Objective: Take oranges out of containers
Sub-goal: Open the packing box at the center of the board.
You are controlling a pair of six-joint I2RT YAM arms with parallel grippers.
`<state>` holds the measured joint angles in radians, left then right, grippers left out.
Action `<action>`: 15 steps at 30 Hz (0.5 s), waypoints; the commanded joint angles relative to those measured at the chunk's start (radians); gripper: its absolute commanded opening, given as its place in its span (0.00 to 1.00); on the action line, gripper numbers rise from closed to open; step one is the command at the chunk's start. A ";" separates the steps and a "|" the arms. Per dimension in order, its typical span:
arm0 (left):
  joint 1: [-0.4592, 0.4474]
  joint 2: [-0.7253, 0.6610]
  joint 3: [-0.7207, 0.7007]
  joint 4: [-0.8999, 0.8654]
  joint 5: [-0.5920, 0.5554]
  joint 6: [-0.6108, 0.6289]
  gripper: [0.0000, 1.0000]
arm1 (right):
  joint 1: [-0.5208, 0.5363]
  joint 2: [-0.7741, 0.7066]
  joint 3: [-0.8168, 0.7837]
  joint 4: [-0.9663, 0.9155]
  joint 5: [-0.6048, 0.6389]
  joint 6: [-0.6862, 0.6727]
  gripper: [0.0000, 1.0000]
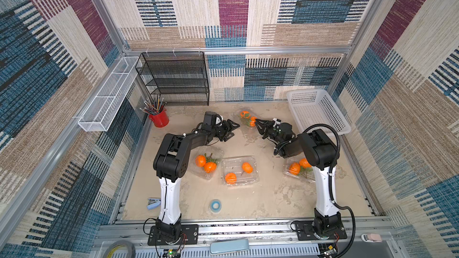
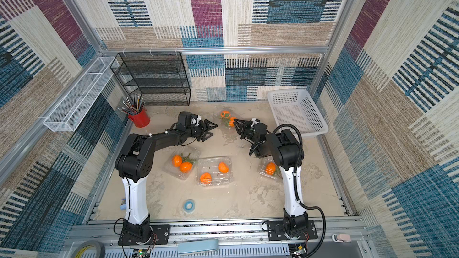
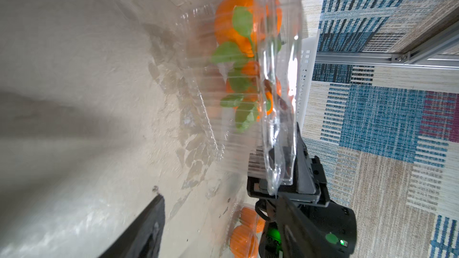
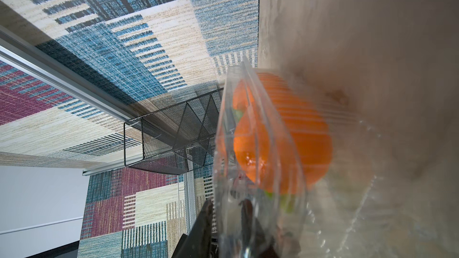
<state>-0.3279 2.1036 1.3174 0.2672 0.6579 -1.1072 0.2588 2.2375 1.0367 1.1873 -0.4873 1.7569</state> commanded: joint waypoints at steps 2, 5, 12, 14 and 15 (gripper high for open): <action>0.001 0.004 -0.001 0.051 -0.003 -0.024 0.71 | 0.008 -0.018 -0.005 0.059 0.000 0.023 0.24; 0.000 0.008 -0.010 0.074 -0.003 -0.041 0.71 | 0.021 -0.016 -0.002 0.060 0.002 0.031 0.24; -0.005 0.026 -0.019 0.111 0.008 -0.069 0.71 | 0.043 -0.003 0.005 0.066 0.014 0.040 0.23; -0.005 0.027 -0.024 0.116 0.004 -0.075 0.71 | 0.045 -0.001 0.008 0.069 0.014 0.042 0.23; -0.005 0.027 -0.027 0.120 0.004 -0.078 0.71 | 0.046 -0.001 0.008 0.070 0.013 0.044 0.23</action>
<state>-0.3321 2.1292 1.2980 0.3504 0.6598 -1.1572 0.3019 2.2337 1.0370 1.1915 -0.4862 1.7851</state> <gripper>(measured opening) 0.711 0.233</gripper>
